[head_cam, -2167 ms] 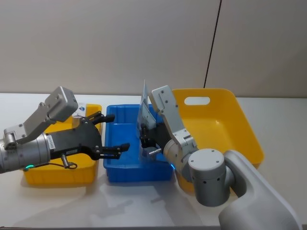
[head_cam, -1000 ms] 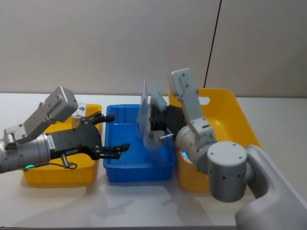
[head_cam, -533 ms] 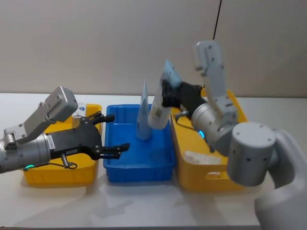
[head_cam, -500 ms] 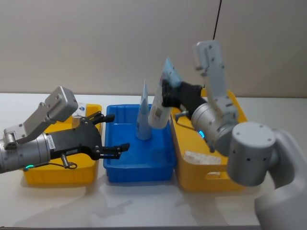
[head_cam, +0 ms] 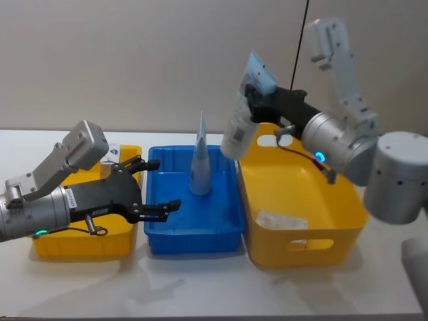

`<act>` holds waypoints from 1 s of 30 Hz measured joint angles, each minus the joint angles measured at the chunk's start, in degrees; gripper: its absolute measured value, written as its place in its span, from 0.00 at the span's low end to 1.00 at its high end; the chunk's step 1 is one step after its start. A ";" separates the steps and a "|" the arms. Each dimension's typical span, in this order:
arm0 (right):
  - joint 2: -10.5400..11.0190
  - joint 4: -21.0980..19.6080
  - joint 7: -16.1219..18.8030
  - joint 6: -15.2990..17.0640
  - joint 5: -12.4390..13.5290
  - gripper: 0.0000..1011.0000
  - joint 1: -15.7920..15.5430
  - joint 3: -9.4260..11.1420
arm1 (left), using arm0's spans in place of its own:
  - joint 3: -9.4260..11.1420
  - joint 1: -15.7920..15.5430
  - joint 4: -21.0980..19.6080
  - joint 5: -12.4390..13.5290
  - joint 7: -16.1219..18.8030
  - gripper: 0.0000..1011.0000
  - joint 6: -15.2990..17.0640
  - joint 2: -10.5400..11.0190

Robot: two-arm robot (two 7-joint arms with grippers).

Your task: Bimanual collaborative sorting of washing and personal care products

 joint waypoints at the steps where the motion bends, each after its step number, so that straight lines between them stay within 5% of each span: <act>1: 0.46 0.06 0.48 0.25 0.22 0.13 0.28 0.20 | 0.00 0.00 0.00 0.00 0.00 0.99 0.00 -0.01; 15: 6.62 0.56 5.74 2.67 1.65 0.13 1.71 1.45 | 0.00 0.00 0.00 0.00 0.00 0.99 0.00 0.00; 30: 8.84 -1.63 2.32 0.10 -1.11 0.13 -2.81 3.27 | 0.00 0.00 0.00 0.00 0.00 0.99 0.00 0.00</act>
